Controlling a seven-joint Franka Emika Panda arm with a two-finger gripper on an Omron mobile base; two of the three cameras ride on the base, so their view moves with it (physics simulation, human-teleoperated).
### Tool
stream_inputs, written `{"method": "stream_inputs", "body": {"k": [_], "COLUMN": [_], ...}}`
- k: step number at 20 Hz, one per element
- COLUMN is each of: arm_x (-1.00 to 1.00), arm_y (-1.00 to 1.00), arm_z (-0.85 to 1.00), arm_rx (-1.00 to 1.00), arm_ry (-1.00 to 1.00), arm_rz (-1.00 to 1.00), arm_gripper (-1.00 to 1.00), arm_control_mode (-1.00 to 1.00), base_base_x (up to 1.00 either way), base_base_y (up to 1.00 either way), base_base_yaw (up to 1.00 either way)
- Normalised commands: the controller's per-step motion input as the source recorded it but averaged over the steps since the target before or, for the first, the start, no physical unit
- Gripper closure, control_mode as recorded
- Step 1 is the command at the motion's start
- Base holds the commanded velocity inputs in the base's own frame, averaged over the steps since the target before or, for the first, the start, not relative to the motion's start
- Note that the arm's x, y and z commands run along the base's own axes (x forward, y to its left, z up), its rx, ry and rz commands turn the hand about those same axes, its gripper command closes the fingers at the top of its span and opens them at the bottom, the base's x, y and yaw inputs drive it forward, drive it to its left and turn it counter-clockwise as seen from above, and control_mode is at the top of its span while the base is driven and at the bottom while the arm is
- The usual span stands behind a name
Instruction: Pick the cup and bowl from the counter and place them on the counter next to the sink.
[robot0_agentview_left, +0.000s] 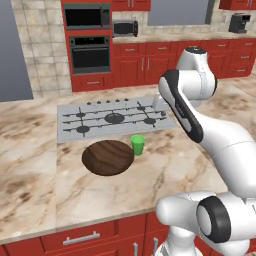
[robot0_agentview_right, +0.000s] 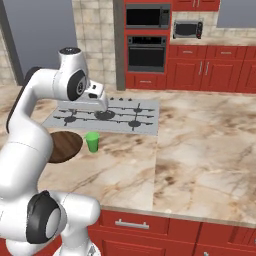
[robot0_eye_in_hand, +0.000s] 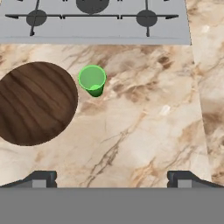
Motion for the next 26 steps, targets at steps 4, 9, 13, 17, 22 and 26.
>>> {"method": "stream_inputs", "body": {"k": [4,9,13,17,22,26], "arm_x": [0.0,0.0,0.0,0.04,0.68,0.93], "arm_y": [0.0,0.0,0.0,0.0,0.31,0.31], "arm_z": [0.0,0.0,0.0,0.0,0.0,0.0], "arm_rx": [0.0,0.0,0.0,0.0,0.0,0.0], "arm_ry": [0.0,0.0,0.0,0.02,0.05,0.04], "arm_rz": [0.0,0.0,0.0,0.0,0.0,0.0], "arm_gripper": [-1.0,-1.0,-1.0,-1.0,-1.0,-1.0], "arm_control_mode": [1.0,1.0,1.0,-1.0,-1.0,-1.0], "base_base_x": [0.0,0.0,0.0,0.0,0.0,0.0], "base_base_y": [0.0,0.0,0.0,0.0,0.0,0.0], "base_base_yaw": [0.0,0.0,0.0,0.0,0.0,0.0]}}
